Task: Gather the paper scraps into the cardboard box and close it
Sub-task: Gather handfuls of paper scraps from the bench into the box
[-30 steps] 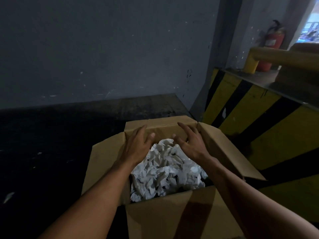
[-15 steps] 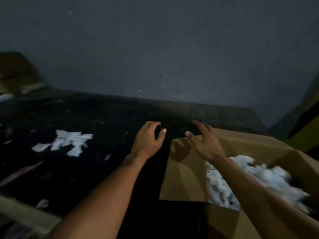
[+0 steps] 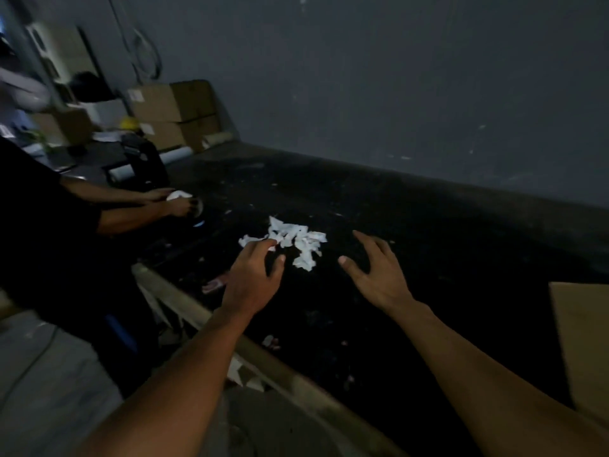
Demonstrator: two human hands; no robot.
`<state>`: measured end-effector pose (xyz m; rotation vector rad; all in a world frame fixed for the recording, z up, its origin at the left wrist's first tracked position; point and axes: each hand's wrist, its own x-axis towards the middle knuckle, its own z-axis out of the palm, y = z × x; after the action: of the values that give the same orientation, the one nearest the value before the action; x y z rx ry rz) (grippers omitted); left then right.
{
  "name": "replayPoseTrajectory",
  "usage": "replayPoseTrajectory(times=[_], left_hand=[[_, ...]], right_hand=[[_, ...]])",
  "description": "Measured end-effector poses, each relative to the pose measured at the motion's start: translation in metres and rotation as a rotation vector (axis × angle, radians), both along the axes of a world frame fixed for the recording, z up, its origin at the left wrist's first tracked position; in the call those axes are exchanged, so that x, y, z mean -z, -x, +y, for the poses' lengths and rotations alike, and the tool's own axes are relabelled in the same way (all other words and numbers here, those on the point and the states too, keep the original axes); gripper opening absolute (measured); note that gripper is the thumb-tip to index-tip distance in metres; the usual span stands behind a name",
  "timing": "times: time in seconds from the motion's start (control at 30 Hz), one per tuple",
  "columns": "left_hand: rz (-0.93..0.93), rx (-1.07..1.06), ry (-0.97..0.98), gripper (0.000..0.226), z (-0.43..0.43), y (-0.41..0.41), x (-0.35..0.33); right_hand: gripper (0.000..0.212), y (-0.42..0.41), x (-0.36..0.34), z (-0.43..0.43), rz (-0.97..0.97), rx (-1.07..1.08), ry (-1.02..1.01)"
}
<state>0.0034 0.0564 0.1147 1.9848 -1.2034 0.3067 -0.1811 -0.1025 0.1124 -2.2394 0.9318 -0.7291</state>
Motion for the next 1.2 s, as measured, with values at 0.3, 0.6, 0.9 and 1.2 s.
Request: replayPoseTrajectory(times=[0.3,0.6,0.9,1.2], left_hand=[[0.101,0.036,-0.032,0.058,0.025,-0.093,0.034],[0.107,-0.025,-0.245,0.074,-0.05,-0.199,0.095],[-0.001,0.121,-0.412,0.078,-0.141,-0.286,0.136],[-0.274,0.475,-0.713,0.099,-0.225,-0.355,0.172]], right_hand=[[0.08,-0.11,0.033,0.015,0.075,-0.003,-0.009],[0.082,-0.206,0.091,-0.053,0.154,0.077,0.028],[0.073,-0.287,0.142,-0.126,0.34,0.099,0.015],[0.071,-0.326,0.162,-0.181,0.632,-0.012,0.037]])
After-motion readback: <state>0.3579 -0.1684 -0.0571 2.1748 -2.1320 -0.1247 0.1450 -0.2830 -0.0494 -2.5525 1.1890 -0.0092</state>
